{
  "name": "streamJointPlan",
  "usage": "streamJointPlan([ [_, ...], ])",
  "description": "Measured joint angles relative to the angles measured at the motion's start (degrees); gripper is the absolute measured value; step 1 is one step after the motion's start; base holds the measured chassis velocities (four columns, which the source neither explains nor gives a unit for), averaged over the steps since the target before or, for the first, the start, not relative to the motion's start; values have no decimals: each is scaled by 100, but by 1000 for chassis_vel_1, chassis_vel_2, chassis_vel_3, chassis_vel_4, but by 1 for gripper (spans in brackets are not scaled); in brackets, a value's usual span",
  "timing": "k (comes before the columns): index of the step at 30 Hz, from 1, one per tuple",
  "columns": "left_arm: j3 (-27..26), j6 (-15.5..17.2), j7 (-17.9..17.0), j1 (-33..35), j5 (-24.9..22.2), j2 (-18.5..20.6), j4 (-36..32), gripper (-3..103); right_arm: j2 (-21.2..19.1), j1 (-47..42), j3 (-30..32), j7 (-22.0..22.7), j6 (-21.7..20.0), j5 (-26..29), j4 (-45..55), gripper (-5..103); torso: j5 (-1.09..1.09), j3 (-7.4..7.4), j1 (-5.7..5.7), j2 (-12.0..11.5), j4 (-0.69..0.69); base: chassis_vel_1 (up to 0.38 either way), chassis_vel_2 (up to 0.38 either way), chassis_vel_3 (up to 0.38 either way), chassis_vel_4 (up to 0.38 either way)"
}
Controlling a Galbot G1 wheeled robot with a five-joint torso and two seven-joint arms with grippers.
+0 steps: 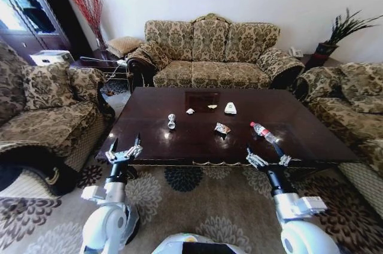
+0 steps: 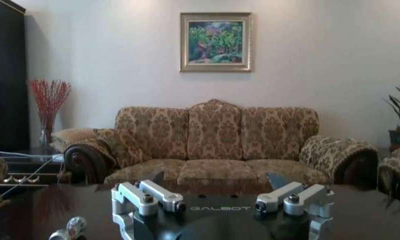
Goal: Move to the front of the table and place the trash on the table into the trash bin.
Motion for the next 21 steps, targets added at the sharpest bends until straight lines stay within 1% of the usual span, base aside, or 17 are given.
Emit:
streamJointPlan([
  [1,34,0,0,47,-61,32,-21,100,2,-3,-5,5,-10,-1,2,100,-2,0,0,0,0,0,0,0,0],
  [3,6,90,164,107,-30,44,-124,100,4,-7,-9,10,-25,-1,8,100,-1,0,0,0,0,0,0,0,0],
  [4,-50,152,384,141,56,51,-193,100,5,-12,-14,12,-34,-1,14,100,2,0,0,0,0,0,0,0,0],
  [5,-50,152,384,141,56,51,-193,100,5,-12,-14,12,-34,-1,14,100,2,0,0,0,0,0,0,0,0],
  [6,-110,176,657,167,160,87,-233,100,7,-23,-17,16,-45,-1,18,100,0,0,0,0,0,0,0,0,0],
  [8,-188,336,833,177,200,144,-262,100,9,-46,-17,21,-91,2,20,100,1,0,0,0,0,0,0,0,0],
  [9,-188,336,833,177,200,144,-262,100,9,-46,-17,21,-91,2,20,100,1,0,0,0,0,0,0,0,0],
  [11,-264,479,944,220,293,148,-224,100,16,-64,-3,76,-256,11,23,100,0,0,0,0,-1,0,0,0,0],
  [12,-264,479,944,220,293,148,-224,100,16,-64,-3,76,-256,11,23,100,0,0,0,0,-1,0,0,0,0],
  [14,-244,530,959,317,423,90,-182,100,24,-64,9,112,-299,42,11,100,0,0,0,0,0,0,0,0,0],
  [15,-164,538,964,405,551,-5,-139,100,32,-63,22,117,-265,60,-33,100,0,0,0,0,0,0,0,0,0],
  [16,-164,538,964,405,551,-5,-139,100,32,-63,22,117,-265,60,-33,100,0,0,0,0,0,0,0,0,0],
  [18,-14,493,955,528,797,-171,-48,100,36,-72,78,-28,10,112,-137,100,0,0,0,0,0,0,0,0,0],
  [21,54,371,948,663,1048,-268,-12,100,9,-127,139,-374,304,131,-252,100,0,0,0,0,-1,0,0,0,0],
])
